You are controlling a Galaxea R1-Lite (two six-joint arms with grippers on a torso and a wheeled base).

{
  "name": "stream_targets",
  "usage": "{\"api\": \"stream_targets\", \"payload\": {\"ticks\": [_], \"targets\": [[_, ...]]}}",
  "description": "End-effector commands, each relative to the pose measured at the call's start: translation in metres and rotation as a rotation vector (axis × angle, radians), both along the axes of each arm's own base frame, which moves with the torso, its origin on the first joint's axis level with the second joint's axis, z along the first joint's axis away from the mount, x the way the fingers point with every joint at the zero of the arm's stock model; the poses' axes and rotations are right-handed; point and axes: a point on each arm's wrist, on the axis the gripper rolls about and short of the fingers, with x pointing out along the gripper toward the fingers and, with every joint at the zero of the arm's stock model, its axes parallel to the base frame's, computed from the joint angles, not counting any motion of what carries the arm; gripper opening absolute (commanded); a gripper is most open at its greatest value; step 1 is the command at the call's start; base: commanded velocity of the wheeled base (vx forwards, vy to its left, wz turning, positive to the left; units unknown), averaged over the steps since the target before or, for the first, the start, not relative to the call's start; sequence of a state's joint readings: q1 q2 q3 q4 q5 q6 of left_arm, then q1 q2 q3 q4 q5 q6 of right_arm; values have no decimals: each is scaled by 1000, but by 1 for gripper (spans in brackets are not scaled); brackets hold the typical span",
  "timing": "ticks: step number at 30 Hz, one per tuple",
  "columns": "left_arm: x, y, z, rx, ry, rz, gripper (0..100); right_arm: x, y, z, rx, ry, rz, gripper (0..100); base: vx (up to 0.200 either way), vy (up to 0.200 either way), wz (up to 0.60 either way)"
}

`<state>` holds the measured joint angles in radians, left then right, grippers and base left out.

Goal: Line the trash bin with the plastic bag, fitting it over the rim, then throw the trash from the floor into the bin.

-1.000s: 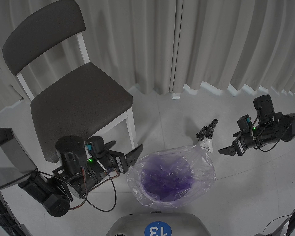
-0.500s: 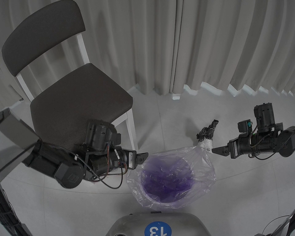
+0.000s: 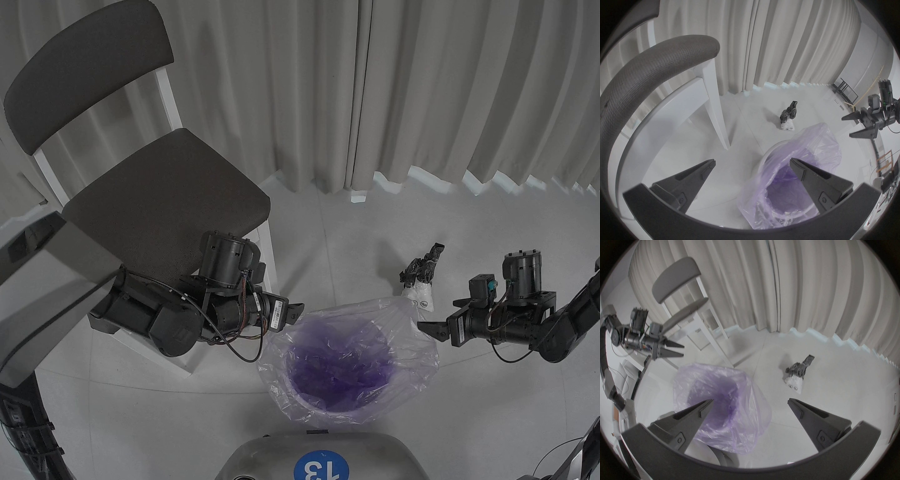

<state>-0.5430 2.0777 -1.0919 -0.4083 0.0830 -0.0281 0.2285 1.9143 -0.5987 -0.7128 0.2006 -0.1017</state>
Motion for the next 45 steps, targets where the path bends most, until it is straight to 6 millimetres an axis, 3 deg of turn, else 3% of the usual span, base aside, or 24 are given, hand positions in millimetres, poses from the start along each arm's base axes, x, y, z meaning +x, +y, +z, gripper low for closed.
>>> {"api": "stream_targets", "payload": {"ticks": [1, 6, 12, 13, 30, 45], "targets": [[5, 0, -7, 14, 6, 5, 100, 10, 1, -38, -36, 104, 5, 100, 0, 0, 0], [3, 1, -8, 17, 8, 4, 100, 17, 1, -49, -38, 126, -1, 100, 0, 0, 0], [2, 1, -4, 13, -2, 2, 100, 18, 1, -46, -23, 103, 5, 100, 0, 0, 0], [1, 1, -5, 13, 1, 3, 100, 18, 2, -45, -21, 96, 6, 0, 0, 0, 0], [-10, 4, -4, 41, 0, -22, 100, 19, 2, -47, -15, 100, 6, 0, 0, 0, 0], [-19, 2, -25, 138, 36, -87, 100, 17, 2, -47, -17, 102, 11, 0, 0, 0, 0]]}}
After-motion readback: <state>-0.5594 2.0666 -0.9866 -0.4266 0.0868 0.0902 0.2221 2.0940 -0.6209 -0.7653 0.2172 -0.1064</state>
